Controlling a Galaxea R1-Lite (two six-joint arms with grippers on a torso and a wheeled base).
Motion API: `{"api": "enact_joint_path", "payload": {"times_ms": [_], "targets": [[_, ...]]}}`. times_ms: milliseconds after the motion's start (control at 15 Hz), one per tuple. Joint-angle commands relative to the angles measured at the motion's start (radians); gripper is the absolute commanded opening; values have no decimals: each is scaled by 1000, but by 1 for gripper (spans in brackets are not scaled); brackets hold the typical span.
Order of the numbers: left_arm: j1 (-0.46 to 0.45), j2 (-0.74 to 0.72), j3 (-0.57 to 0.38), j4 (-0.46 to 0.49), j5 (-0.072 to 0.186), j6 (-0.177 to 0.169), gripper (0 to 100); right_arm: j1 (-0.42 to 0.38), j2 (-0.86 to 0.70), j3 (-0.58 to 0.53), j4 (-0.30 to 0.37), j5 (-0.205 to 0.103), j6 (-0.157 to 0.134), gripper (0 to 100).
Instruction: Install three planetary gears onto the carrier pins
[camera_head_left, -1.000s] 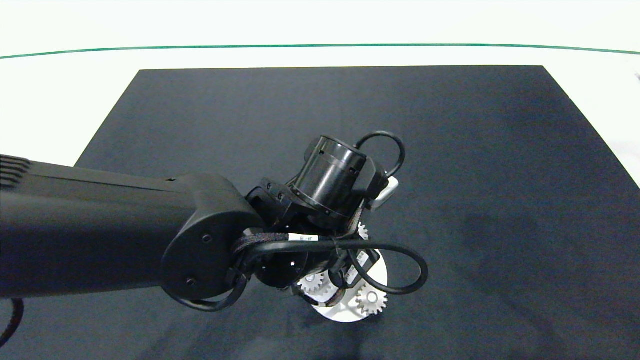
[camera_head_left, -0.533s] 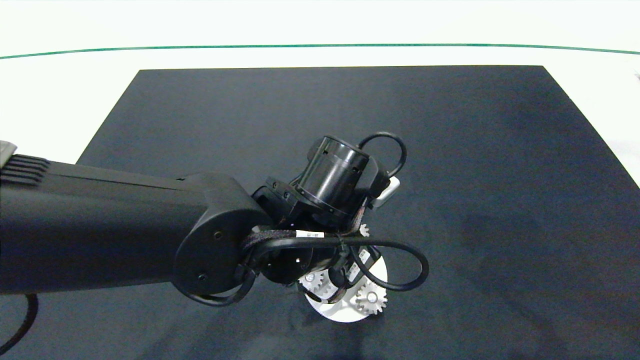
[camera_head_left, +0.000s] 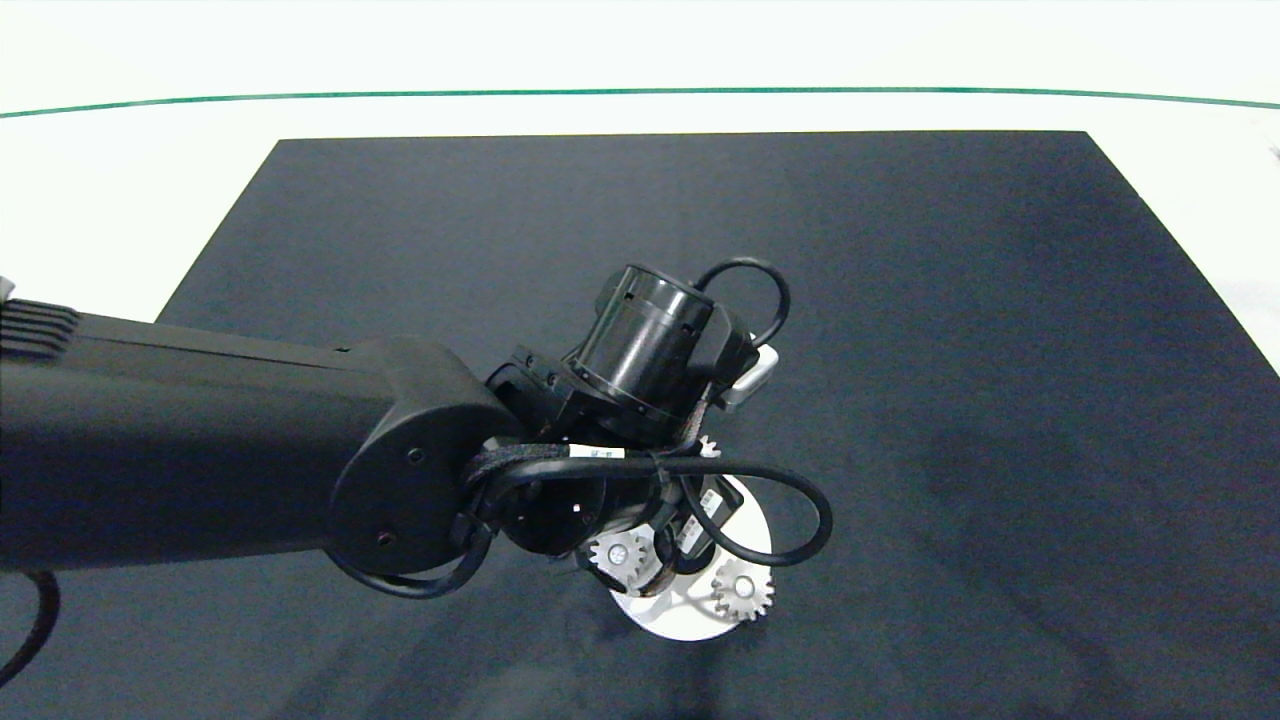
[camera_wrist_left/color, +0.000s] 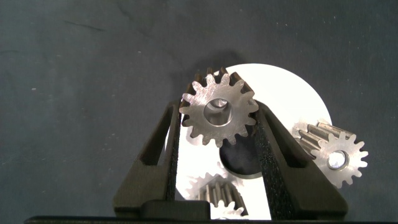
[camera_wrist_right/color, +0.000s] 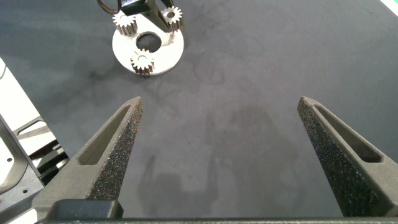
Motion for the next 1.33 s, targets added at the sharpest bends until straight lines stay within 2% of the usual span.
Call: {"api": "enact_joint_path", "payload": {"times_ms": [67, 400, 600, 1333], "targets": [[0, -19, 1, 3, 2, 1, 22, 1, -1, 1, 2, -1, -3, 100], [0, -12, 3, 1, 2, 1, 22, 1, -1, 1, 2, -1, -3, 100], [-4, -8, 1, 3, 2, 2, 22, -2, 5, 3, 2, -12, -4, 100], [-1, 24, -16, -2, 2, 1, 22, -1, -3, 1, 0, -9, -3, 100]]}}
